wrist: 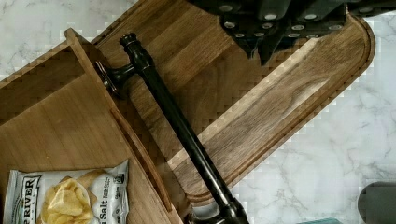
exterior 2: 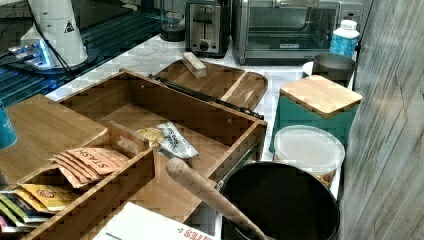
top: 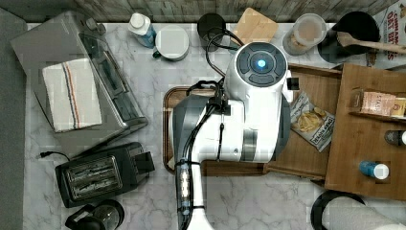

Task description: Close the drawer.

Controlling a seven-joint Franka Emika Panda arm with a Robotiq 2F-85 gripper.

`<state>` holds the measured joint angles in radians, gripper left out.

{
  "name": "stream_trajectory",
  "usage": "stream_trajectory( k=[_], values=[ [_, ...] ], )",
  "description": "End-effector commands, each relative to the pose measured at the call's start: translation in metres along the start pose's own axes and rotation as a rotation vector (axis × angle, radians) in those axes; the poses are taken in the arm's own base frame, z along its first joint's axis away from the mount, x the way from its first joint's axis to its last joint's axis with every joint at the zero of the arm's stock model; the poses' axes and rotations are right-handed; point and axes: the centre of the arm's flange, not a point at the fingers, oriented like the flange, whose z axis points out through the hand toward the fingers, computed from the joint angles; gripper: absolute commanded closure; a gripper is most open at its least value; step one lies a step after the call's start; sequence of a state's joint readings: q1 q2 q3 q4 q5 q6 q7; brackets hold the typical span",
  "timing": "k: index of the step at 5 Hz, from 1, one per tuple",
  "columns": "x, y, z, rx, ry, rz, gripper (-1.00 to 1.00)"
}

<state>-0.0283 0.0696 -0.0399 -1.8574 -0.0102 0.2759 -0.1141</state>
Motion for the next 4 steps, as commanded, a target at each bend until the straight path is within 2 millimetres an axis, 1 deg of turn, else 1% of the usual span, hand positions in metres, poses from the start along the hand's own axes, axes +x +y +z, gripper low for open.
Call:
stream_trajectory(
  k=[1,2,3,4],
  values=[
    [0.0,0.0,0.0,0.0,0.0,0.0,1.0],
    [-0.002,-0.012,0.011,-0.05,0.052,-0.185,1.0],
    [0.0,-0.025,0.028,-0.047,0.096,-0.356,1.0],
    [-0.001,-0.037,0.047,-0.034,0.159,-0.452,1.0]
  ],
)
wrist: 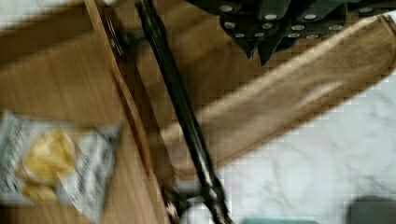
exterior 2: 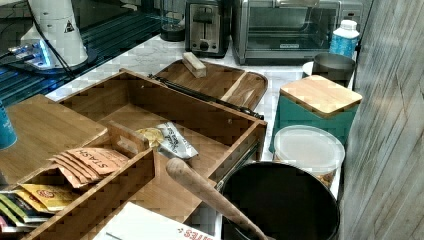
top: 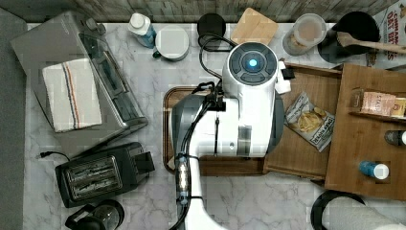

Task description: Close the drawer.

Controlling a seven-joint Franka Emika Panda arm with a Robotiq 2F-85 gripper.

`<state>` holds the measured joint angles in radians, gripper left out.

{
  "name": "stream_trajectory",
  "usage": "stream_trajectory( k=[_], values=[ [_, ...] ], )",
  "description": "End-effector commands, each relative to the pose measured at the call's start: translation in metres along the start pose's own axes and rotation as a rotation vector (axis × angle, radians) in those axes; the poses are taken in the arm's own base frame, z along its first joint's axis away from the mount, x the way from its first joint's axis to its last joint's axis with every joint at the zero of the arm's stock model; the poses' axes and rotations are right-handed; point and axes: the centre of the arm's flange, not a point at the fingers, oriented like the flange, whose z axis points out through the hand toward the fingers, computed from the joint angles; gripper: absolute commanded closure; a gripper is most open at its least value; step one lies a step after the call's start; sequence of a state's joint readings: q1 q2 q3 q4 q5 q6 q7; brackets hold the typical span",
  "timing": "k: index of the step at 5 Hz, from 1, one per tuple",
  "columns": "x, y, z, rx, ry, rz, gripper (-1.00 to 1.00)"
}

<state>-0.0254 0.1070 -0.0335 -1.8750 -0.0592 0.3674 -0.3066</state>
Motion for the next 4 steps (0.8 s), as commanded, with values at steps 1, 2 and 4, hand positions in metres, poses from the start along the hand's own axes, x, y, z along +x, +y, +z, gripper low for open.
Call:
stream_trajectory(
  k=[1,2,4],
  values=[
    [0.003,-0.037,0.046,-0.059,0.095,-0.247,1.0],
    [0.016,-0.037,0.076,-0.084,0.068,-0.302,1.0],
    [0.014,-0.035,0.106,-0.122,0.112,-0.367,1.0]
  ],
)
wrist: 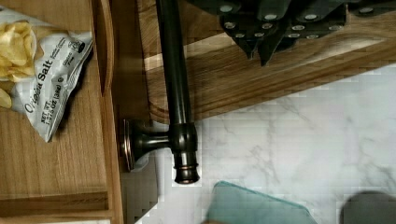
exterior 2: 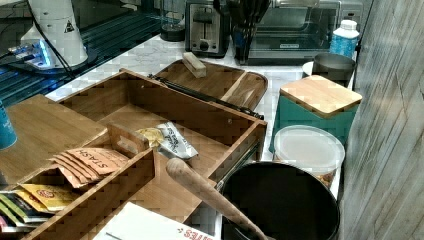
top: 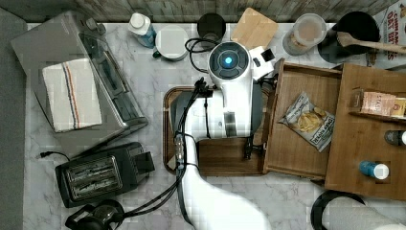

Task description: Close the drawer.

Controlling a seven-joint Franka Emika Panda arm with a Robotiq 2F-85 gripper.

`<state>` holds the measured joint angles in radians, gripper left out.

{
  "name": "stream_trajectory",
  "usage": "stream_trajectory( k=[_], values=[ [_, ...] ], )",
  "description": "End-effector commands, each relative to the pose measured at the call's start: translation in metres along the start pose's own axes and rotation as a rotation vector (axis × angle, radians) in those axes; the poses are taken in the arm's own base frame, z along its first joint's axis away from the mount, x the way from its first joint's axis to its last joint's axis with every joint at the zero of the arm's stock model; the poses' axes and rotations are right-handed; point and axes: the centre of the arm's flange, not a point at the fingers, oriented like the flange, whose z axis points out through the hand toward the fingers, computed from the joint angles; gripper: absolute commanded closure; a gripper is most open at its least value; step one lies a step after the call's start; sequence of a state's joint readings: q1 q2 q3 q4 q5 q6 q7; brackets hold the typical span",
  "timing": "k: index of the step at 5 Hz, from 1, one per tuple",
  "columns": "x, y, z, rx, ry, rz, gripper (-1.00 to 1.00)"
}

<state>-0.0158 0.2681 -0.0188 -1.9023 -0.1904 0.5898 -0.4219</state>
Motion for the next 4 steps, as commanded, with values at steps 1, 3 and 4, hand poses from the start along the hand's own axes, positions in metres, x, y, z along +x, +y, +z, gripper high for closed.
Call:
stream_trajectory(
  k=[1,3,4],
  values=[
    [-0.002,-0.002,0.034,-0.035,0.003,-0.168,1.0],
    [0.002,0.005,0.082,-0.043,-0.029,-0.158,1.0],
    [-0.009,0.01,0.097,-0.039,-0.048,-0.158,1.0]
  ],
)
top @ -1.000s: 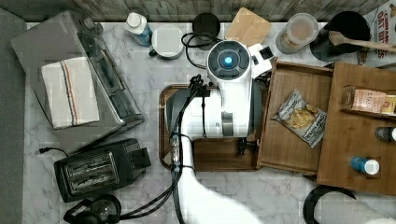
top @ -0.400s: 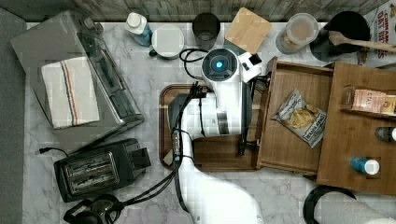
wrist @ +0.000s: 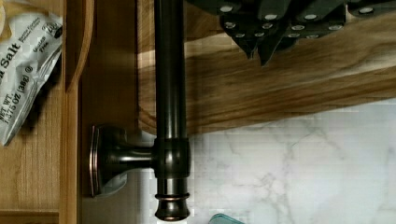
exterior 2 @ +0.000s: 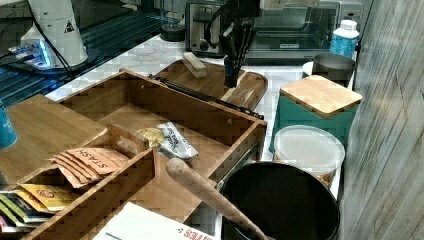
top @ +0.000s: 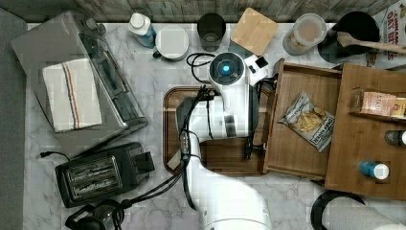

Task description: Close the drawer.

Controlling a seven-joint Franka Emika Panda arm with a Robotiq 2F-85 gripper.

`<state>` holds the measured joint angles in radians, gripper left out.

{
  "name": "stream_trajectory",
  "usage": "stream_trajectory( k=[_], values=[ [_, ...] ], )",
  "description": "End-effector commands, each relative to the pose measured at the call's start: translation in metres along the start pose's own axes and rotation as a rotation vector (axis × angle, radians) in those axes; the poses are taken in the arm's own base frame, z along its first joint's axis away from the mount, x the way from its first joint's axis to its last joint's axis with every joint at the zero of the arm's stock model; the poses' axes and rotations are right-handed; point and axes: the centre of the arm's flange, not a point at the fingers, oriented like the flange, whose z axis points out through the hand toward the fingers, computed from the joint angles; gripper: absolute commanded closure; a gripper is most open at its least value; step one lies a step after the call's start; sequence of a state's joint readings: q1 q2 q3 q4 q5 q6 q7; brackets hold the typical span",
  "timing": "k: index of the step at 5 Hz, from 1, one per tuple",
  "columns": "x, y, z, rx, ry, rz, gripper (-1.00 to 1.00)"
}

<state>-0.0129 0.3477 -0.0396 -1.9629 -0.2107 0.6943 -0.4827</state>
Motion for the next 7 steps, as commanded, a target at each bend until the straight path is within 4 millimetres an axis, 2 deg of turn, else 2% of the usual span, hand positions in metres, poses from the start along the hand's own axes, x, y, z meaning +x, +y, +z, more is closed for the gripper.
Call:
stream_trajectory(
  k=[1,2,4,5,6,7],
  values=[
    [-0.012,0.017,0.041,-0.017,-0.029,-0.091,1.0],
    [-0.015,0.022,0.043,-0.026,-0.039,-0.072,1.0],
    [-0.016,0.06,0.048,-0.043,-0.023,-0.105,1.0],
    [0.014,0.106,0.022,-0.029,-0.053,-0.128,1.0],
    [0.023,0.14,0.019,-0.021,-0.042,-0.164,1.0],
    [0.027,0.175,0.003,-0.037,0.011,-0.156,1.0]
  ],
)
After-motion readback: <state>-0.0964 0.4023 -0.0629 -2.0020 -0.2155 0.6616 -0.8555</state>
